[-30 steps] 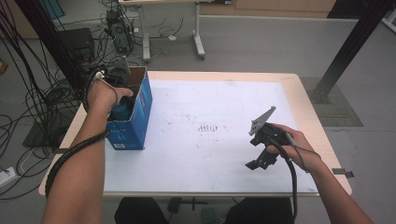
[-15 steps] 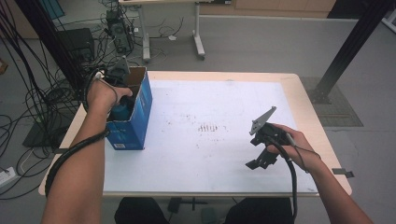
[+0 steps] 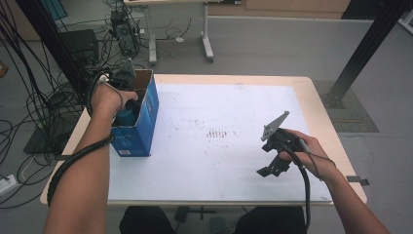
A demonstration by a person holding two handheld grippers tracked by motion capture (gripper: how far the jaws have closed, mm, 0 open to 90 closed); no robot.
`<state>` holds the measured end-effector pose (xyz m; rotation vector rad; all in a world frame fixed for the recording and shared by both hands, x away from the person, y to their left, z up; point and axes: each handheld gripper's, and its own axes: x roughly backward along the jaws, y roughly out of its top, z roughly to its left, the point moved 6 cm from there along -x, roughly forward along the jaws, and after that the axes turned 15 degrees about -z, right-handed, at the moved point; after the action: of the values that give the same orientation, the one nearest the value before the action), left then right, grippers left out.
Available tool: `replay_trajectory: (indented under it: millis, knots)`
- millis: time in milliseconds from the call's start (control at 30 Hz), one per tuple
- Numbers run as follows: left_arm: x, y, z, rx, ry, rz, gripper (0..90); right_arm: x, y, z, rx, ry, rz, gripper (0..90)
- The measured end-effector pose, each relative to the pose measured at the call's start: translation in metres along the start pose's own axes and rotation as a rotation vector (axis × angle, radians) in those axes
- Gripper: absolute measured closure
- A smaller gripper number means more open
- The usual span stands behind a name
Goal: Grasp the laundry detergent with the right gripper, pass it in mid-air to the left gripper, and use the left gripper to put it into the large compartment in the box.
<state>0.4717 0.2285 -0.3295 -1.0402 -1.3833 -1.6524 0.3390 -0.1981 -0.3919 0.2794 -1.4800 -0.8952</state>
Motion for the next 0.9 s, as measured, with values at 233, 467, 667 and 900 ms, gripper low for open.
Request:
replay_trajectory:
  millis: [233, 467, 667, 900]
  knots:
    - [0.0007, -0.0011, 0.0008, 0.004, -0.004, 0.008, 37.6, 0.0004, 0.0006, 0.0012, 0.004, -0.002, 0.000, 6.3]
    - [0.0005, -0.0011, 0.0005, 0.006, -0.004, 0.004, 37.4, 0.0002, 0.0016, 0.0025, 0.012, -0.003, -0.001, 6.4]
    - [-0.0012, -0.0033, 0.0000, 0.022, -0.011, 0.024, 34.6, 0.0002, 0.0012, 0.0023, 0.014, -0.001, 0.001, 6.9]
    - [0.0010, -0.0019, 0.0011, 0.036, -0.021, 0.014, 34.1, -0.0007, 0.0017, 0.0021, 0.015, 0.000, 0.001, 7.2]
